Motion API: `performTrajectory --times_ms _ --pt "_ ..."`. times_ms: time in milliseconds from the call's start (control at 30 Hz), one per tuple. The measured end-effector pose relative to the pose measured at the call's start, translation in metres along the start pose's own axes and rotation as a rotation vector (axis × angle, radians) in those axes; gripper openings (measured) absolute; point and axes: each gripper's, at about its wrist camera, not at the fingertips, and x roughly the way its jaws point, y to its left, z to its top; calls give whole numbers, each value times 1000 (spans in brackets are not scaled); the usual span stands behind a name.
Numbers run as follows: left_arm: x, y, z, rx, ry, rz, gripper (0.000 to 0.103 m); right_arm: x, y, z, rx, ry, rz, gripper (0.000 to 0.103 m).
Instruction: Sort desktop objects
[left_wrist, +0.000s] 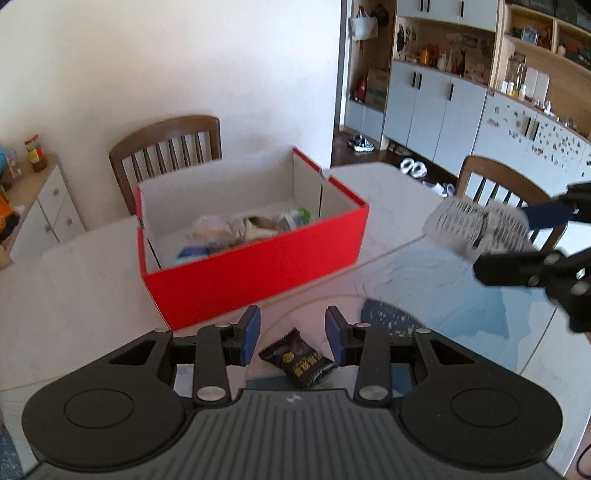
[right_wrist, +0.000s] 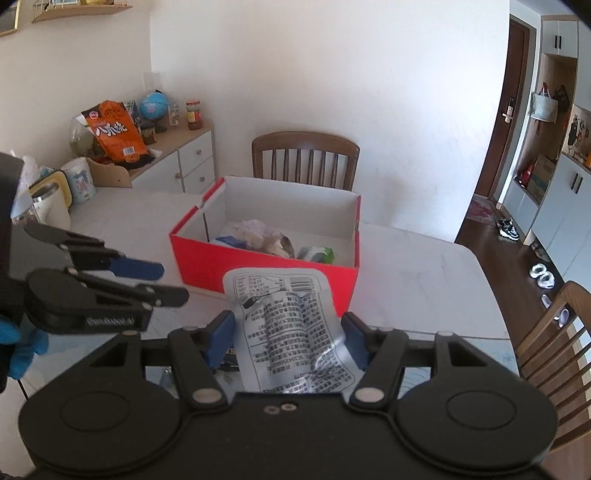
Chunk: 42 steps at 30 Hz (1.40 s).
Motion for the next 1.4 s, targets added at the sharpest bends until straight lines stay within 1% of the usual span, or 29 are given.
performTrajectory --times_ms 33,67,100,133,167,233,267,367,400,467,600,667,833,933,1000,1033,1067,1100,1133,1167,1300,1400 --pt "6 0 -2 -6 11 -10 43 2 -1 -2 2 5 0 63" --pt "12 0 -5 -10 24 -18 54 3 -1 -3 2 9 -2 63" --pt "17 0 -7 -13 35 -21 61 4 -3 -4 1 11 -6 63" --pt "24 -1 -9 -16 48 -22 73 5 -3 -5 2 13 -8 63" --pt "31 -2 -11 -18 60 -19 78 5 -5 -6 3 16 -10 63" --pt "46 -4 -15 -22 92 -21 81 6 -7 -8 10 19 -17 63" --pt "53 -4 -17 -32 109 -21 86 7 -8 -8 11 21 -21 63" --pt "77 -2 -23 -84 166 -29 88 8 -11 -12 17 26 -28 63" --pt "85 1 -24 -115 184 -33 89 8 -12 -13 17 29 -30 63" --pt "99 4 -24 -152 210 -30 97 9 -13 -16 19 32 -36 63" --pt "124 12 -25 -229 259 -3 98 12 -16 -19 24 41 -43 63" --pt "131 15 -23 -262 269 16 98 14 -18 -21 28 44 -45 63" --pt "147 18 -25 -287 317 50 98 16 -19 -24 31 51 -47 63" --pt "154 17 -30 -288 335 64 96 18 -20 -25 36 54 -46 63" --pt "154 16 -33 -282 332 75 87 19 -21 -25 38 58 -45 63" --pt "154 15 -32 -271 329 82 81 20 -21 -25 38 59 -46 63" --pt "154 15 -32 -262 325 86 69 20 -21 -25 39 60 -45 63" --pt "153 15 -31 -260 319 84 62 20 -21 -25 39 60 -45 63" --pt "152 15 -29 -262 315 81 42 20 -21 -25 37 60 -47 63" --pt "151 15 -28 -264 316 81 35 20 -21 -25 37 60 -48 63" --pt "148 16 -30 -241 299 83 34 21 -20 -24 36 57 -47 63" --pt "141 17 -29 -232 286 70 33 21 -20 -24 33 53 -47 63"
